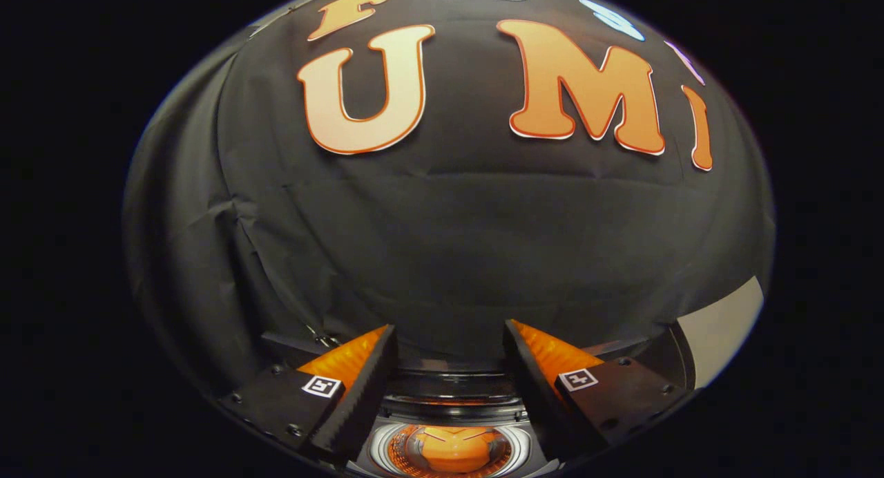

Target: Put the clothes into the washing machine and then close the washing machine lid.

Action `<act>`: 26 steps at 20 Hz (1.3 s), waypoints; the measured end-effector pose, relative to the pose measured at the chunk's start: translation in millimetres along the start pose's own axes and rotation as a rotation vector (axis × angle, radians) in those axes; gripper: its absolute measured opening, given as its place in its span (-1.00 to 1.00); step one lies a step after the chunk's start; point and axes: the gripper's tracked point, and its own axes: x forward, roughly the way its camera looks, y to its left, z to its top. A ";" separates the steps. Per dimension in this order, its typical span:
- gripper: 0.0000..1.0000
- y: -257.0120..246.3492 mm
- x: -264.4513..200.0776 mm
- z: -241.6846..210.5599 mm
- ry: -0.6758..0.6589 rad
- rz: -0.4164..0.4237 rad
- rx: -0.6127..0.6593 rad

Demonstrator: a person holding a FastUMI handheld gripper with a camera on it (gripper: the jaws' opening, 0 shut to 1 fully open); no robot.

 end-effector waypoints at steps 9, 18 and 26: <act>0.98 3.7 -19.8 -11.5 -0.047 0.010 -0.004; 0.98 5.5 -53.1 -33.5 -0.095 0.001 -0.017; 0.97 7.0 -78.1 -55.6 -0.114 0.008 -0.027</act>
